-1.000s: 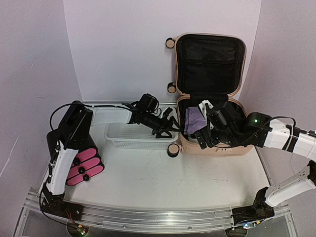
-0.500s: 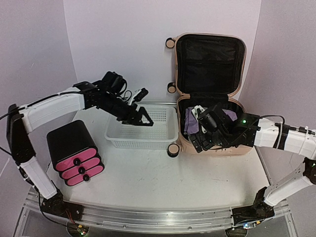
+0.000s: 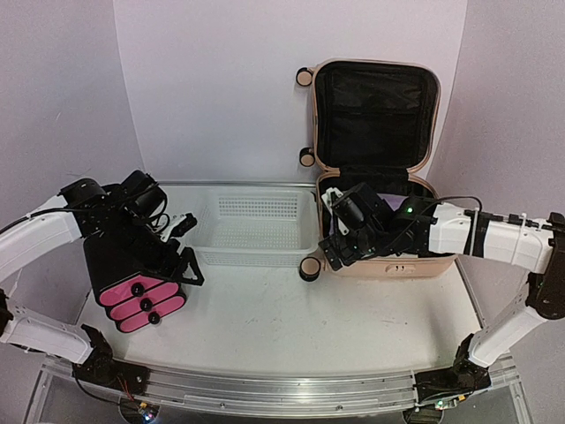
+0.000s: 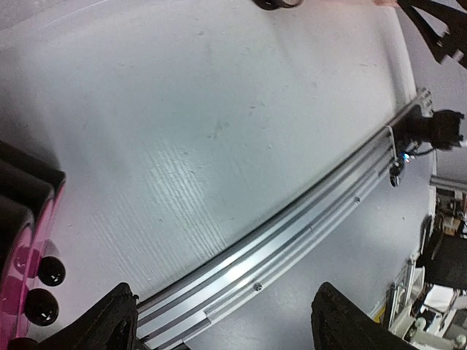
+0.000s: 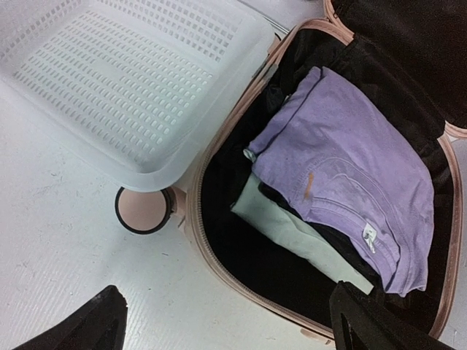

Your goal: Open, take out, and arrange the luggage

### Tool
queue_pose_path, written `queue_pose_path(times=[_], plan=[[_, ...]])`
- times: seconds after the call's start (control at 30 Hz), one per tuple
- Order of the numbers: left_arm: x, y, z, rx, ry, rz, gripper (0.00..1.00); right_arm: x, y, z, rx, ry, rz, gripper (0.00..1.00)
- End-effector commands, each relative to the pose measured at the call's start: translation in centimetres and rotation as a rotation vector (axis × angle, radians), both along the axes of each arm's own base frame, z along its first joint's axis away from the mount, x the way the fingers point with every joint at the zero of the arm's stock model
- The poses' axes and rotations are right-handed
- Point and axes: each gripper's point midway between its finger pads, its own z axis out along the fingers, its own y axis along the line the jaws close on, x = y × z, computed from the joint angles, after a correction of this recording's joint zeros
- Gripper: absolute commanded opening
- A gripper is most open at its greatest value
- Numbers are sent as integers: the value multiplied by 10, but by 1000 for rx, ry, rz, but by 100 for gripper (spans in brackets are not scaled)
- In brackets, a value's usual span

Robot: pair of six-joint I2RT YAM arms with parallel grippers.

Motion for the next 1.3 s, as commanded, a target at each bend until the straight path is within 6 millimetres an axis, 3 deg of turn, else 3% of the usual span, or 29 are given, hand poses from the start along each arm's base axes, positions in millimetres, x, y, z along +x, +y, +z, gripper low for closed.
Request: queue_pose_path(times=[0.0,0.13,0.33,0.6,0.9,1.0,1.07,1.17,1.27], plan=[[33,38,-24,186,-64,190,85,10,20,24,94,-33,13,98],[64,58,-28,238,-127,262,86,7,18,26,106,-33,14,98],[108,69,-16,300,-254,334,88,3,8,28,123,-41,-12,98],[149,62,-29,303,-263,342,89,0,2,31,124,-49,-16,98],[196,66,-17,287,-291,378,89,-1,-4,35,107,-32,-27,98],[200,53,-4,222,-298,345,90,4,-13,28,116,28,-90,98],[195,34,12,116,-289,288,91,7,-18,21,132,106,-115,98],[176,-2,56,-133,-286,167,94,14,-26,19,141,167,-141,98],[159,-14,96,-291,-339,116,99,34,-51,19,153,201,-245,98]])
